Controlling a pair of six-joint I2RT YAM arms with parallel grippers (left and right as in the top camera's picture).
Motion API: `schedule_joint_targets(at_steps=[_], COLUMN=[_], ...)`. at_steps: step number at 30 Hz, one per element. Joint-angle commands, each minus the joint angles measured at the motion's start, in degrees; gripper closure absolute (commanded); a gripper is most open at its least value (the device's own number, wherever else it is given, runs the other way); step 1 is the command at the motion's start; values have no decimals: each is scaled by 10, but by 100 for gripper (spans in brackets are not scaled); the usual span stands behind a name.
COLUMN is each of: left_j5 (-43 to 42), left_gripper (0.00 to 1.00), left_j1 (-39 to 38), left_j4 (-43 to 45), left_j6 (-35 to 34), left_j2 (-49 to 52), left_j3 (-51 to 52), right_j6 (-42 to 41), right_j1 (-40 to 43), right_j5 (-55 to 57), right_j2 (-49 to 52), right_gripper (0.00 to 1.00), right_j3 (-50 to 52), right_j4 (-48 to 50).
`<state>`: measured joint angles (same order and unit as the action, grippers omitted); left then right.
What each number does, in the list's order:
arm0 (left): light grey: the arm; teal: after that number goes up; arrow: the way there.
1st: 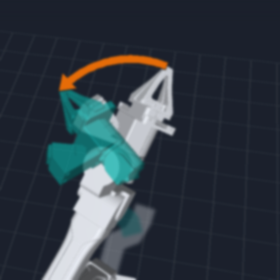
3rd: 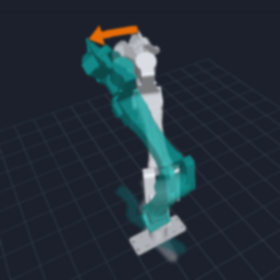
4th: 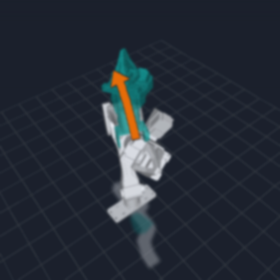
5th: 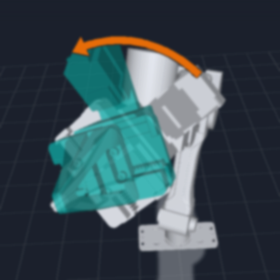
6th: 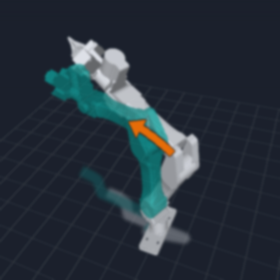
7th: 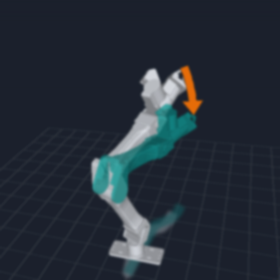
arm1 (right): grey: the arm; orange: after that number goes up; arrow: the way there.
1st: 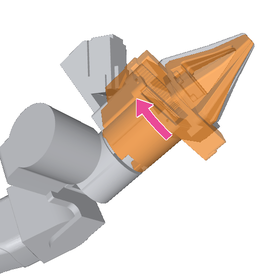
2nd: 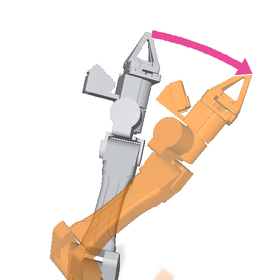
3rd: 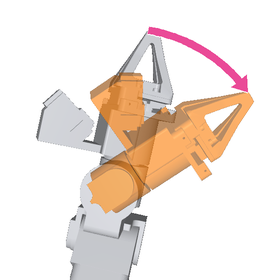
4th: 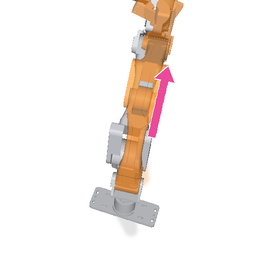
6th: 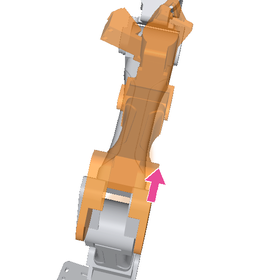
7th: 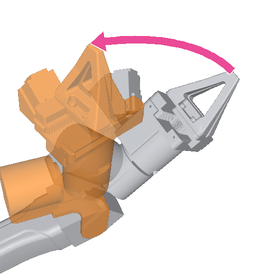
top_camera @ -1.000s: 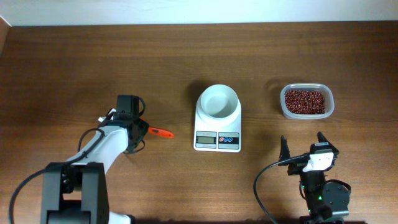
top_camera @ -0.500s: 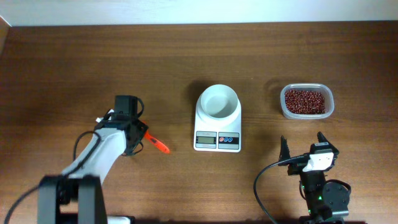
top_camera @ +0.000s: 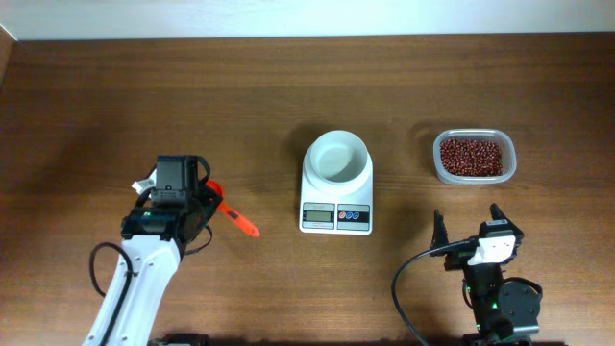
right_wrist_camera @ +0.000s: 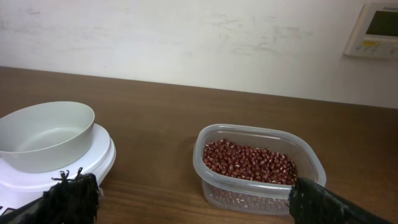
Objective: Scoop and weigh 50g on scale
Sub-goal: 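Close the left gripper on the orange scoop's bowl rim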
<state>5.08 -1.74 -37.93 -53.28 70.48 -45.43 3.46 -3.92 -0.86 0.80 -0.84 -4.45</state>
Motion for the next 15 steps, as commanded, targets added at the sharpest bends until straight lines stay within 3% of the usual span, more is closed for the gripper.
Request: schedule_joint_targets(at_steps=[1,15], left_j5=[-26,-23], left_gripper=[100,100], left_j1=[1,1], left_j4=[-13,-53], left_j6=[12,15], left_j2=[-21,-23], left_j3=[3,3], right_j6=[2,2], right_j1=[-6,-6], right_j5=[5,5], right_j2=[-6,-6], right_gripper=[1,1], right_j3=[5,5], right_j4=[-1,-1])
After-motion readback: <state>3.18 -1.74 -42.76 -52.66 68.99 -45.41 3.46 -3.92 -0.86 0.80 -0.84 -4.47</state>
